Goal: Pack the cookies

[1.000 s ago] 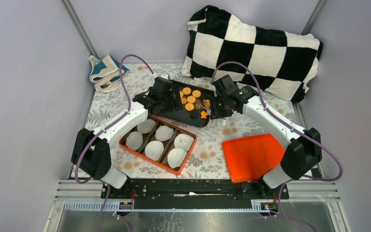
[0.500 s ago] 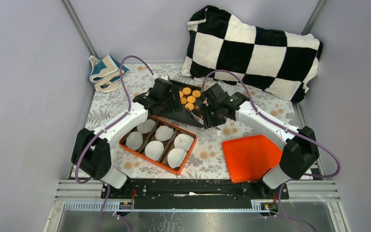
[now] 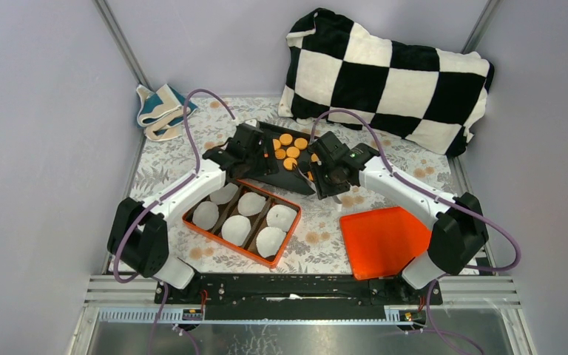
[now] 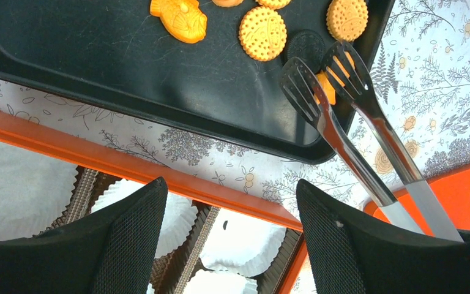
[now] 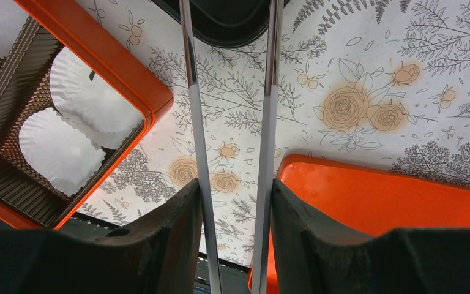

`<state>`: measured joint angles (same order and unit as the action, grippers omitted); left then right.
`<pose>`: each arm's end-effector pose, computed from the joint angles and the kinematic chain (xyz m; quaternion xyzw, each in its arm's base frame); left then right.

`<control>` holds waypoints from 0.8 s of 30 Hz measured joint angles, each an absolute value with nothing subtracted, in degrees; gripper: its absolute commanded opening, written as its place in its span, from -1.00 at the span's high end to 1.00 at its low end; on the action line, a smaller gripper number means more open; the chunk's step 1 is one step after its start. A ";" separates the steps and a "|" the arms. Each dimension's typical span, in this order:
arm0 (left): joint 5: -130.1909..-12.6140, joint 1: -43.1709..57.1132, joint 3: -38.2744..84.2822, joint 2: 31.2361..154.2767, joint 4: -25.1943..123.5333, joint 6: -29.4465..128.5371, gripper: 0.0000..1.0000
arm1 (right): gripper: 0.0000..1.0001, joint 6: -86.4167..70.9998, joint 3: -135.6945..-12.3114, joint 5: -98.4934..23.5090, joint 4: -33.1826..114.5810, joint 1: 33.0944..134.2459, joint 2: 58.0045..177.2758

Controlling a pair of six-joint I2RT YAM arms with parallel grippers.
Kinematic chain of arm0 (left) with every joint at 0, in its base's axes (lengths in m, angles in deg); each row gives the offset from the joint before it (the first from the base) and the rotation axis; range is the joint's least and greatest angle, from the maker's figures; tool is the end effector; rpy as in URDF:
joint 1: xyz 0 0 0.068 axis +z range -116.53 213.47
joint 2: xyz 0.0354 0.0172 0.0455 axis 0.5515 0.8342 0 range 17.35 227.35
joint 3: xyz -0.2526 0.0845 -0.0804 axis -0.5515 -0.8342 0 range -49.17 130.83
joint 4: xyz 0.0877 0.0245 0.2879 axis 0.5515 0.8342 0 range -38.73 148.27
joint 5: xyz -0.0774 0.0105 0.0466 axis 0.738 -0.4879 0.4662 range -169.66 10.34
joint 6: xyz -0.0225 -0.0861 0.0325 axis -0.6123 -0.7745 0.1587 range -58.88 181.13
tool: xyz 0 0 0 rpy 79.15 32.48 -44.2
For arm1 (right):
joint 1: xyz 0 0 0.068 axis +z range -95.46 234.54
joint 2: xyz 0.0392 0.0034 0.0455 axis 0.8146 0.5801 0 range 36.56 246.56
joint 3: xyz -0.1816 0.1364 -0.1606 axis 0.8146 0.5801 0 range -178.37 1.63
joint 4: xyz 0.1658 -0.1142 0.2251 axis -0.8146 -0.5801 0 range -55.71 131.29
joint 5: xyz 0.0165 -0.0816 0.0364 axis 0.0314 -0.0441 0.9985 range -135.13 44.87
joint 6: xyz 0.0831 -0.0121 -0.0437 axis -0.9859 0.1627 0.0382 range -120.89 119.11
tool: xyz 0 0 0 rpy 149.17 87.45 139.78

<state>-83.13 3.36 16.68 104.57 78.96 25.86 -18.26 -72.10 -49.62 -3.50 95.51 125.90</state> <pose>0.3497 -0.1969 0.2133 -0.0527 0.9350 -0.1649 0.3095 0.2980 0.2499 0.2248 -0.1878 0.9477 0.0914 0.2413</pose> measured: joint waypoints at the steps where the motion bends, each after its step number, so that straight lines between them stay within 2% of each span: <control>1: -83.06 3.36 16.53 104.40 78.96 25.82 -0.64 | 0.05 -18.24 -72.10 -49.62 -3.50 95.54 125.99; 24: -80.68 3.36 11.24 102.17 77.47 24.37 -0.64 | 0.05 -16.49 -78.77 -54.21 -6.91 95.78 136.22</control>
